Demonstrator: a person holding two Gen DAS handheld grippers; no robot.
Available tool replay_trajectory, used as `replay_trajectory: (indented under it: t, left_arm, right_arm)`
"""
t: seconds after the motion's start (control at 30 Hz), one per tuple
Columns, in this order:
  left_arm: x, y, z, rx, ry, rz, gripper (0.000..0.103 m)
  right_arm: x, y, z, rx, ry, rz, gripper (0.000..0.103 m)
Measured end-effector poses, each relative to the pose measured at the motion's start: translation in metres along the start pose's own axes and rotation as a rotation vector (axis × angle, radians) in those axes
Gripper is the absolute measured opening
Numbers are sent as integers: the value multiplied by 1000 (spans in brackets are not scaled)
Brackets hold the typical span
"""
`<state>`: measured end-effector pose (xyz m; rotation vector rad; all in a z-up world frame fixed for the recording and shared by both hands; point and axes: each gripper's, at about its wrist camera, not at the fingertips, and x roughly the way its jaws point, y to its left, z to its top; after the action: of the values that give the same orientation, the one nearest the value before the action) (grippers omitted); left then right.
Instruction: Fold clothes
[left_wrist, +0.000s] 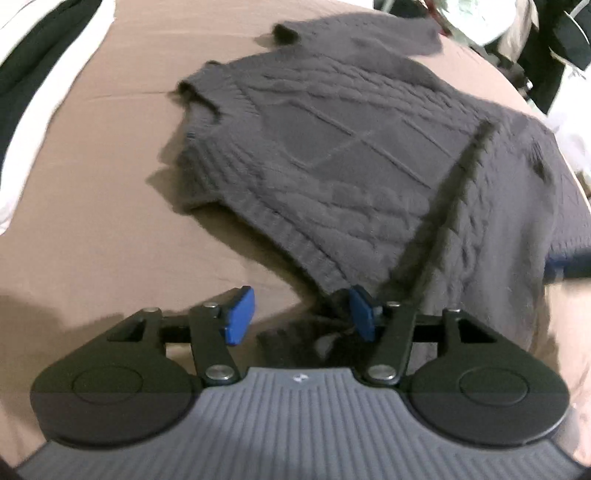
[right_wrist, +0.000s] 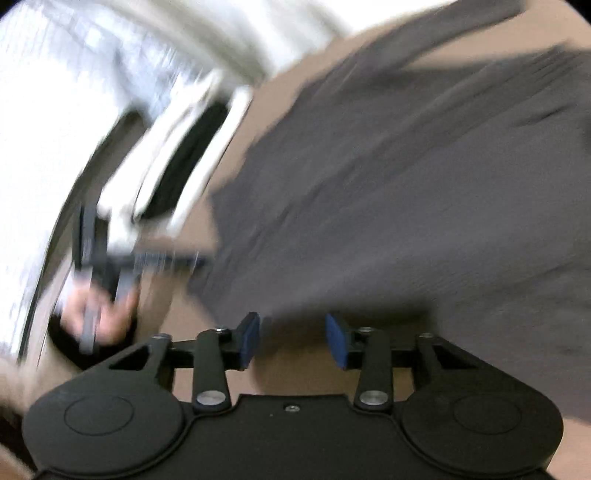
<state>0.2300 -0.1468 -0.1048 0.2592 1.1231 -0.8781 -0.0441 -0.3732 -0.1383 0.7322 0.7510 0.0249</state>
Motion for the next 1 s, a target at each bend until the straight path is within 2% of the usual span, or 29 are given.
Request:
replay_trajectory:
  t: [0.07,0.13,0.2,0.23,0.27,0.33,0.37,0.43,0.5,0.53,0.63,0.67,0.73,0.8,0.83,0.93,0.97,1.0]
  left_arm:
    - [-5,-2,-3,-10,1,-2,4]
    - [-15,0,-4,-36,-10,-1,3]
    - [-30,5,-10,-45,-60,65,0]
    - [-33,8,-14,-42,-69,123,0]
    - [-27,14,-19,-41,-41,172,0]
    - [-13,28,-22,-77,28,194,1]
    - [-16,34,-18,-120,18,169,2]
    - [-35,32,-10,-126,-81,108,8]
    - [-51,26,-6,-105,-189,29,24]
    - [-55,23,-5,-98,-215,-21,36]
    - [-48,8,-3,-70,-239,-154,41]
    - [-39,3,-2,-66,-225,-179,42]
    - [-20,-6,1,-74,-192,-220,46]
    - [5,-9,-2,-107,-139,-219,46]
    - [12,-10,-4,-103,-126,-212,45]
    - [12,-15,-2,-66,-114,-175,45]
    - [13,-15,0,-80,-104,-173,45]
    - [15,-13,1,-100,-101,-176,45]
  right_arm:
    - [-16,-13,8,31,-99,-116,58]
    - [-28,-31,15,77,-180,-223,58]
    - [-37,-45,21,129,-237,-277,58]
    - [-44,-54,23,148,-257,-285,58]
    - [-47,-57,24,149,-266,-296,58]
    - [-45,-56,26,124,-268,-323,58]
    - [-44,-55,28,112,-268,-336,58]
    - [-43,-60,30,110,-287,-373,58]
    - [-42,-67,32,116,-311,-414,58]
    - [-41,-71,33,118,-322,-434,58]
    - [-39,-86,42,140,-336,-501,66]
    - [-36,-92,46,148,-332,-521,71]
    - [-27,-107,55,163,-312,-555,71]
    - [-24,-108,64,110,-316,-539,26]
    - [-23,-107,69,74,-321,-524,16]
    - [-40,-80,68,-63,-439,-564,15]
    - [-42,-78,68,-84,-447,-608,16]
    - [-37,-83,68,-89,-417,-667,18]
